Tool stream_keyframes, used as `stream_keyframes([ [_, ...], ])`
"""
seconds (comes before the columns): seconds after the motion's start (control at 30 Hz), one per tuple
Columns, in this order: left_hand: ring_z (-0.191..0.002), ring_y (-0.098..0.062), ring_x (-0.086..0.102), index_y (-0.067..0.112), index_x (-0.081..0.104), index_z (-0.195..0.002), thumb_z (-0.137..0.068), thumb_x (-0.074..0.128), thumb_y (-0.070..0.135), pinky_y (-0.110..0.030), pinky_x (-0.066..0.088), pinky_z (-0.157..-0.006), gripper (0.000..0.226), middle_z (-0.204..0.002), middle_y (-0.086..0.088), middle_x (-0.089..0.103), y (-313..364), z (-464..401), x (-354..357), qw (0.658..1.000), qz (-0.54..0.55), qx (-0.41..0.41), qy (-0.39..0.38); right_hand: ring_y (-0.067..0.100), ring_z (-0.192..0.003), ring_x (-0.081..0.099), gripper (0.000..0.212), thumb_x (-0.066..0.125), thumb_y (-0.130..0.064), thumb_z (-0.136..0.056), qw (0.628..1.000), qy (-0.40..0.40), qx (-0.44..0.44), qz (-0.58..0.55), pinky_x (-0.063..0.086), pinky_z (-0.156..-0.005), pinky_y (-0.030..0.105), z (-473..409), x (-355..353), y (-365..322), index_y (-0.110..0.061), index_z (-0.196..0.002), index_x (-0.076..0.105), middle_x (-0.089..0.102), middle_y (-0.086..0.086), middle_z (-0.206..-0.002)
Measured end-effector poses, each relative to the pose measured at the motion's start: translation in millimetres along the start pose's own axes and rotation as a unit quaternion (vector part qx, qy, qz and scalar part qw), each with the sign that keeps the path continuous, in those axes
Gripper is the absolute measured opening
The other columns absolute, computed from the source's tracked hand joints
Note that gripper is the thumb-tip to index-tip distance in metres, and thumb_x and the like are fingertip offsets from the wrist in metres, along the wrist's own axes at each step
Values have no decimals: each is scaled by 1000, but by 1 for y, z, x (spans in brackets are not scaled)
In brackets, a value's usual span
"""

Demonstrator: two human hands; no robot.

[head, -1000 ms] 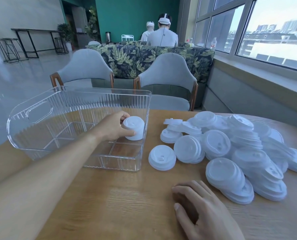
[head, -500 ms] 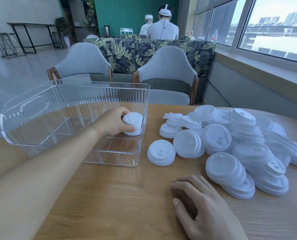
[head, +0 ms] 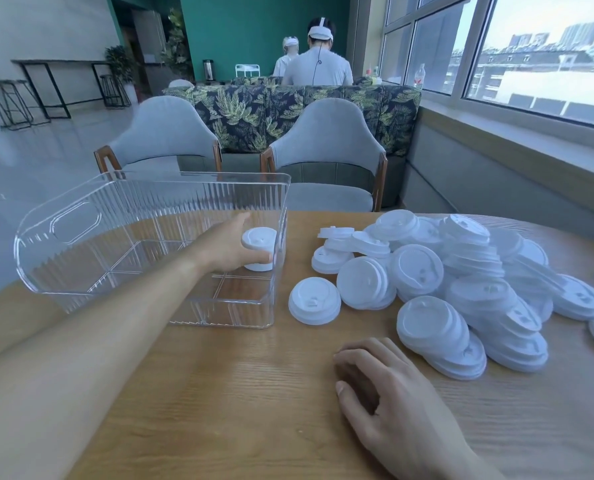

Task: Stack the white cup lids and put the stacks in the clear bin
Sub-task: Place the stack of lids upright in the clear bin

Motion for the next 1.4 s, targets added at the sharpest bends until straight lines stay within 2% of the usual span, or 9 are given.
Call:
stream_keyframes([
  [0.13,-140,-24,47,23,36,-156,-97,65,45,-40,40,-110,70,-161,0,37,8,26,-19,997,2,12,73,-2,-104,52,16,56,-38,-90,1000,2,7,3,43,-88,16,2,-3,-1,-32,-102,64,55,-27,-108],
  [0.27,-132,-16,48,22,57,-136,-101,56,31,-32,39,-99,36,-141,5,51,34,68,-38,980,33,67,185,-3,-103,49,19,50,-42,-91,1000,-1,19,4,41,-86,12,8,-5,-1,-33,-102,64,55,-27,-106],
  [0.47,-122,-7,51,20,67,-115,-98,54,19,-22,39,-98,22,-123,12,56,77,145,-40,937,62,162,303,2,-97,51,12,56,-35,-91,1000,-4,23,14,40,-80,12,22,-11,-3,-31,-98,64,55,-23,-100],
  [0.57,-112,-2,55,21,70,-109,-97,53,25,-12,38,-94,22,-115,15,60,101,178,-13,932,79,217,278,2,-94,50,9,58,-33,-91,999,2,32,15,36,-80,10,31,-17,-2,-30,-96,65,56,-23,-98],
  [0.7,-90,-3,56,28,65,-89,-98,52,33,-27,46,-81,17,-88,17,59,114,197,42,951,66,225,200,2,-95,51,10,58,-33,-89,999,8,38,24,37,-81,10,48,-28,3,-30,-96,65,57,-22,-98],
  [0.8,-86,-4,49,29,55,-80,-98,44,41,-33,46,-74,24,-79,14,55,118,202,79,966,26,209,153,2,-99,53,16,54,-37,-88,998,17,47,34,43,-83,14,62,-39,11,-31,-96,66,58,-23,-102],
  [1.0,-87,-6,45,26,56,-82,-100,42,42,-26,40,-72,28,-83,16,49,139,212,111,968,-13,211,136,2,-103,54,16,55,-40,-88,995,42,70,52,47,-85,19,88,-67,35,-32,-94,68,58,-25,-104],
  [1.13,-102,-3,49,29,60,-101,-100,51,37,-26,44,-85,12,-103,19,54,150,209,121,972,4,199,122,3,-104,54,20,54,-41,-89,993,41,87,70,46,-87,20,100,-84,54,-31,-96,69,58,-25,-106],
  [1.4,-130,-4,49,25,52,-143,-99,56,49,-30,42,-108,50,-141,16,52,155,181,137,980,130,105,108,6,-105,53,21,54,-41,-88,988,47,124,85,47,-88,27,111,-109,92,-29,-101,66,58,-21,-104],
])
Point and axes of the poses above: each hand's wrist, its own z-axis away from the middle knuckle, its own x-axis out of the palm, y = z × x, the point moved 10 cm from there along -z, towards the middle knuckle
